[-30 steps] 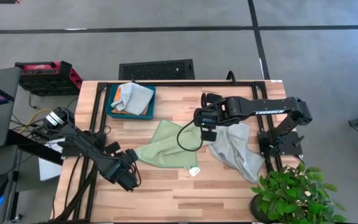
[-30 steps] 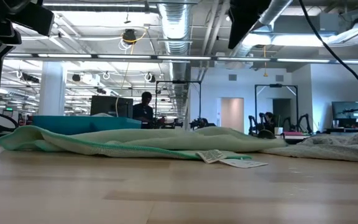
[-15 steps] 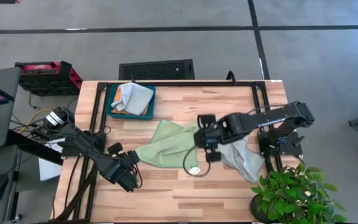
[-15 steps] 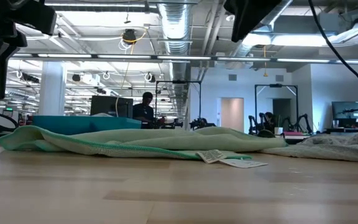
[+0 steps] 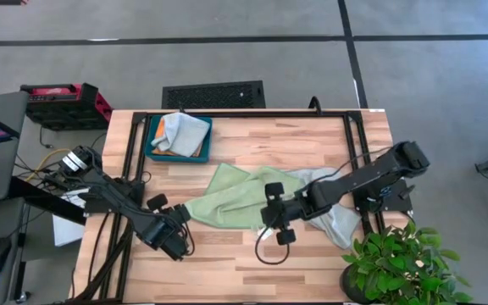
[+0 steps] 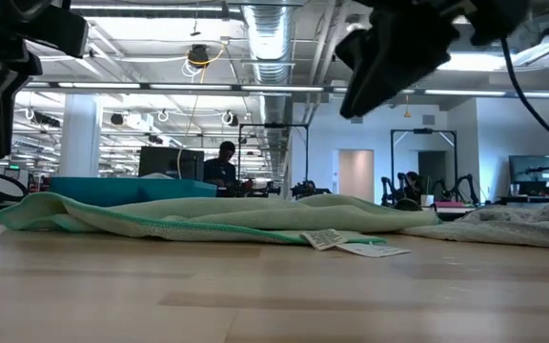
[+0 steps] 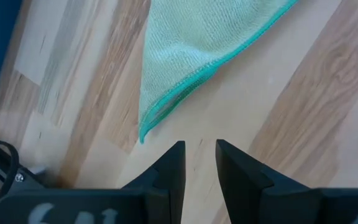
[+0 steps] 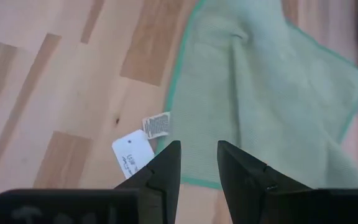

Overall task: Fold microfiber towels
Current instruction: Fold the green towel

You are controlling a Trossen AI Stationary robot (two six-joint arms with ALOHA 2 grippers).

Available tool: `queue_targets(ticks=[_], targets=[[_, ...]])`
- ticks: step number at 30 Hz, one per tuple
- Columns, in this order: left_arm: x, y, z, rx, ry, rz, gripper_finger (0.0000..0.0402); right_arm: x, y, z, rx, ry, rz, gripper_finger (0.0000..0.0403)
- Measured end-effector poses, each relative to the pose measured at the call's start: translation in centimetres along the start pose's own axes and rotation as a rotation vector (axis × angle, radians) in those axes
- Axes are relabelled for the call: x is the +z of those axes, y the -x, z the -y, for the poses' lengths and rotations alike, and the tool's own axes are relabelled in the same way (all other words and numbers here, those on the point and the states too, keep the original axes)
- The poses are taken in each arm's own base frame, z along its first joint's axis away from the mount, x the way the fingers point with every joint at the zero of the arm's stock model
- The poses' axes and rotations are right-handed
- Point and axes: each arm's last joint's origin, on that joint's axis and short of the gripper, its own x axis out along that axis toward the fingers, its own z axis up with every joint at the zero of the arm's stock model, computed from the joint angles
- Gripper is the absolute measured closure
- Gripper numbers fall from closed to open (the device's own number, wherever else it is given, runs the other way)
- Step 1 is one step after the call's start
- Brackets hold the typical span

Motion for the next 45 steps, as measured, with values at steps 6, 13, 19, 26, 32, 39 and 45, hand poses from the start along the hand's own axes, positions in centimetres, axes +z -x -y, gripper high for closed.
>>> queue_targets(ticks=[6, 13, 19, 26, 32, 39, 45], targets=[[0.0, 0.0, 0.0, -0.002, 0.001, 0.001, 0.0319, -2.2, -2.0, -0.7, 0.063, -0.02, 0.037, 0.0275], [0.0, 0.0, 0.0, -0.002, 0.027, 0.001, 0.032, -4.6, -3.4, -0.9, 0.072, -0.035, 0.017, 0.0278], [0.1, 0.0, 0.1, -0.009, 0.032, 0.004, 0.032, -6.0, -4.3, -1.3, 0.076, -0.041, 0.072, 0.0278], [0.1, 0.0, 0.2, -0.018, 0.035, 0.008, 0.032, -6.7, -4.8, -1.4, 0.075, -0.049, 0.125, 0.0278], [0.1, 0.0, 0.2, -0.025, 0.038, 0.01, 0.032, -6.8, -7.3, -1.8, 0.074, -0.021, 0.105, 0.0278], [0.1, 0.0, 0.3, -0.031, 0.037, -0.004, 0.032, -7.1, -8.4, -2.0, 0.074, 0.021, 0.032, 0.0278], [0.1, 0.0, 0.3, -0.031, 0.039, -0.004, 0.0319, -7.2, -8.4, -2.0, 0.065, 0.024, 0.028, 0.0278]])
